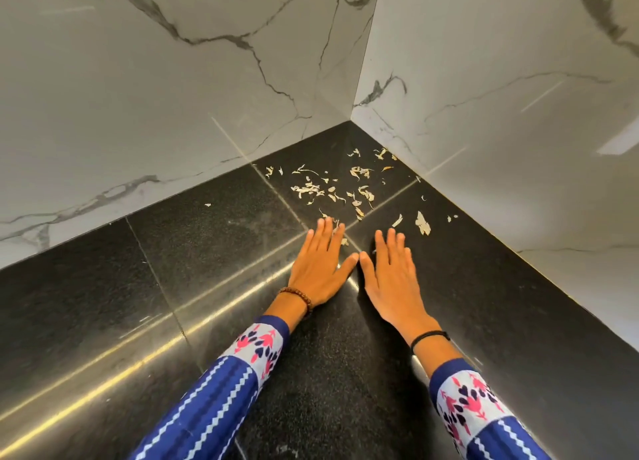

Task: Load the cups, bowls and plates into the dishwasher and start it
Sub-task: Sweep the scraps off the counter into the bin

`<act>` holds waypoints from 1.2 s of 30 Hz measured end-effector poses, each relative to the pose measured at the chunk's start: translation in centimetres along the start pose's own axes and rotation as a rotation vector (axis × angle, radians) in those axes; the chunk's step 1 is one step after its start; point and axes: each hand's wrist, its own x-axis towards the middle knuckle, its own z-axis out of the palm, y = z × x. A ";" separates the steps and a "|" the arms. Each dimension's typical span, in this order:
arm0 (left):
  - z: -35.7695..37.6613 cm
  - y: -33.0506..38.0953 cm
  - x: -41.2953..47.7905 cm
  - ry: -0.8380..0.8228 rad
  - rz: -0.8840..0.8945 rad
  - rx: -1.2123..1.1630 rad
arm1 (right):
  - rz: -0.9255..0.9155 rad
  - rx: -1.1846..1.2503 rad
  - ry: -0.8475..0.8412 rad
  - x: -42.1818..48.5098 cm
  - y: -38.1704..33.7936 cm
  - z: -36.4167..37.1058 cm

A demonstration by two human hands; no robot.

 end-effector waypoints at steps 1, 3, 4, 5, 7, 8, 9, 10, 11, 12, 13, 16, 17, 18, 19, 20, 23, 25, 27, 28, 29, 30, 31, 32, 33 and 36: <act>0.0 0.1 -0.1 0.001 0.016 -0.045 | -0.036 0.036 0.003 0.1 -0.3 0.2; -0.6 -0.4 -0.3 0.055 0.010 -0.108 | -0.050 0.108 0.032 0.2 -0.6 0.2; -1.0 -0.9 -0.4 0.099 -0.009 -0.109 | -0.044 0.123 0.057 0.3 -0.5 0.0; -1.5 -1.7 -0.5 0.144 -0.039 -0.096 | -0.032 0.122 0.084 0.5 -0.2 -0.1; -2.7 -3.6 -0.5 0.210 -0.121 -0.060 | -0.003 0.103 0.128 1.0 0.7 -0.5; -3.4 -4.7 -0.5 0.231 -0.165 -0.041 | 0.013 0.089 0.148 1.3 1.3 -0.7; -4.0 -5.8 -0.4 0.248 -0.209 -0.021 | 0.029 0.073 0.165 1.8 1.8 -0.9; -4.5 -6.9 -0.3 0.261 -0.252 0.001 | 0.049 0.058 0.170 2.3 2.4 -1.1; -5.0 -8.0 -0.2 0.275 -0.293 0.024 | 0.073 0.044 0.162 2.8 2.9 -1.3; -5.4 -9.0 -0.1 0.288 -0.332 0.048 | 0.096 0.034 0.146 3.4 3.2 -1.5; -5.6 -9.9 0.0 0.296 -0.371 0.065 | 0.117 0.028 0.127 4.0 3.5 -1.6; -6.3 -11.6 0.3 0.279 -0.482 0.053 | 0.127 0.029 0.076 5.5 3.4 -1.6; -6.5 -11.9 0.4 0.267 -0.512 0.032 | 0.106 0.027 0.065 5.9 3.1 -1.4; -6.6 -12.0 0.5 0.258 -0.529 0.015 | 0.075 0.028 0.054 6.1 2.7 -1.2; -6.6 -12.1 0.7 0.256 -0.531 0.011 | 0.039 0.035 0.045 6.3 2.3 -0.9; -6.6 -11.9 0.9 0.258 -0.520 0.014 | 0.005 0.046 0.041 6.3 1.7 -0.6; -6.1 -10.8 1.4 0.256 -0.454 0.030 | -0.086 0.065 0.047 6.1 0.2 0.3; -5.4 -9.6 1.8 0.241 -0.381 0.027 | -0.129 0.070 0.039 5.9 -0.3 0.7; -4.8 -8.4 1.8 0.205 -0.282 0.006 | -0.151 0.099 0.023 5.7 -0.5 0.8; -4.5 -7.9 1.8 0.188 -0.233 -0.016 | -0.149 0.121 0.021 5.6 -0.4 0.7; -4.4 -7.6 1.8 0.177 -0.194 -0.048 | -0.138 0.145 0.028 5.5 -0.3 0.6; -4.3 -7.3 1.8 0.175 -0.170 -0.082 | -0.122 0.163 0.045 5.4 0.0 0.4; -4.3 -7.3 1.8 0.188 -0.161 -0.104 | -0.105 0.171 0.067 5.3 0.2 0.2; -4.3 -7.3 2.0 0.212 -0.162 -0.101 | -0.086 0.169 0.090 5.2 0.7 -0.1; -4.5 -7.5 2.3 0.239 -0.174 -0.079 | -0.066 0.159 0.113 5.3 1.2 -0.3; -5.1 -8.7 3.8 0.281 -0.246 -0.040 | -0.001 0.117 0.173 5.5 3.3 -1.3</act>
